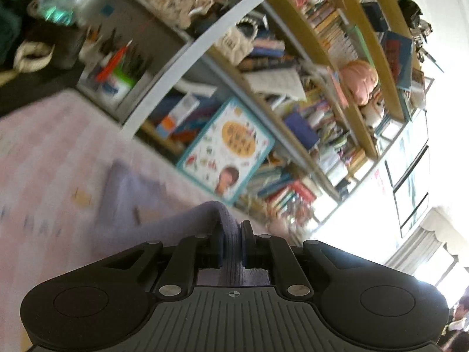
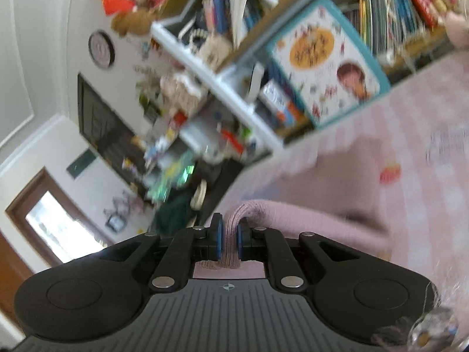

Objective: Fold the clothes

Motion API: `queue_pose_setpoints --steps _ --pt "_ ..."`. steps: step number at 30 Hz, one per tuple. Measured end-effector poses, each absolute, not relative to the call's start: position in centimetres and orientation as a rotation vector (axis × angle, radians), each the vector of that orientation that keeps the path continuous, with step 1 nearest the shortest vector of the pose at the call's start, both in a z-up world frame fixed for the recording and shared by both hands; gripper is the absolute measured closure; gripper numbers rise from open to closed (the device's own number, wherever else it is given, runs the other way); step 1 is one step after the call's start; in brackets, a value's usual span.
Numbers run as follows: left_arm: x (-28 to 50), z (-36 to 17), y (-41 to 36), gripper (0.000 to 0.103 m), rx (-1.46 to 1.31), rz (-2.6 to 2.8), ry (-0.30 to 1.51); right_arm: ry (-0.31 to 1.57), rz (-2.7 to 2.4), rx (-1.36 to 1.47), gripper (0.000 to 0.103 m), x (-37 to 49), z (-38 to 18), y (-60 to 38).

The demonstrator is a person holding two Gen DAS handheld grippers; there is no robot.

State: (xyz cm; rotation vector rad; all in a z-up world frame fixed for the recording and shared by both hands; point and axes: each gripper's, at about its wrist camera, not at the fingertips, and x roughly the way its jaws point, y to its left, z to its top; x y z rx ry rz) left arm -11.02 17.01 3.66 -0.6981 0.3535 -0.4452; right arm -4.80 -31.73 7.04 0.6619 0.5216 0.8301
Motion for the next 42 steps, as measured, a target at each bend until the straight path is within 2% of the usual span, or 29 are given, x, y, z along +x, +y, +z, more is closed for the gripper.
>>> queue_pose_setpoints --steps 6,11,14,16,17,18,20,23,28,31,32,33,34,35,39,42 --pt "-4.0 5.1 17.3 0.093 -0.661 -0.415 0.346 0.486 0.760 0.682 0.094 1.7 7.5 -31.5" --pt "1.0 3.1 17.6 0.093 -0.670 -0.363 0.403 0.521 0.701 0.702 0.094 7.1 6.0 -30.3" --pt "3.4 1.4 17.6 0.088 -0.668 -0.312 0.447 0.573 0.664 0.723 0.090 10.1 4.2 -29.7" --pt "4.3 0.5 17.6 0.081 -0.660 -0.271 0.476 0.606 0.637 0.736 0.087 11.5 3.1 -29.5" --pt "4.6 0.1 17.7 0.068 -0.651 -0.249 0.486 0.622 0.625 0.741 0.076 12.0 2.5 -29.4" --pt "4.3 0.1 17.7 0.050 -0.617 -0.238 0.488 0.632 0.611 0.742 0.064 12.4 2.0 -29.4" --pt "3.7 0.1 17.5 0.028 -0.547 -0.217 0.491 0.622 0.576 0.722 0.056 12.5 1.5 -29.7" --pt "2.8 0.1 17.4 0.028 -0.442 -0.185 0.495 0.615 0.543 0.645 0.055 11.7 1.4 -30.3" --pt "1.3 0.2 17.0 0.029 -0.268 -0.132 0.499 0.661 0.484 0.371 0.056 8.9 1.1 -29.5" --pt "0.8 -0.7 16.0 0.033 -0.188 -0.127 0.539 0.669 0.440 0.251 0.059 7.2 0.5 -29.1" --pt "0.9 -1.0 15.7 0.048 -0.175 -0.128 0.555 0.680 0.445 0.249 0.070 7.1 0.3 -29.1" --pt "1.0 -1.3 15.4 0.077 -0.156 -0.121 0.572 0.691 0.452 0.251 0.086 7.0 0.0 -29.1" --pt "1.2 -1.4 15.5 0.092 -0.169 -0.131 0.577 0.695 0.457 0.259 0.092 7.0 0.0 -29.1" --pt "1.3 -1.4 15.5 0.097 -0.184 -0.142 0.581 0.695 0.461 0.269 0.096 7.0 0.0 -29.2" --pt "-0.3 -1.0 19.2 0.096 -0.519 -0.246 0.444 0.625 0.484 0.340 0.097 6.2 1.2 -30.1" --pt "-0.4 -2.1 19.8 0.096 -0.543 -0.219 0.488 0.632 0.466 0.304 0.097 5.9 1.1 -29.7"
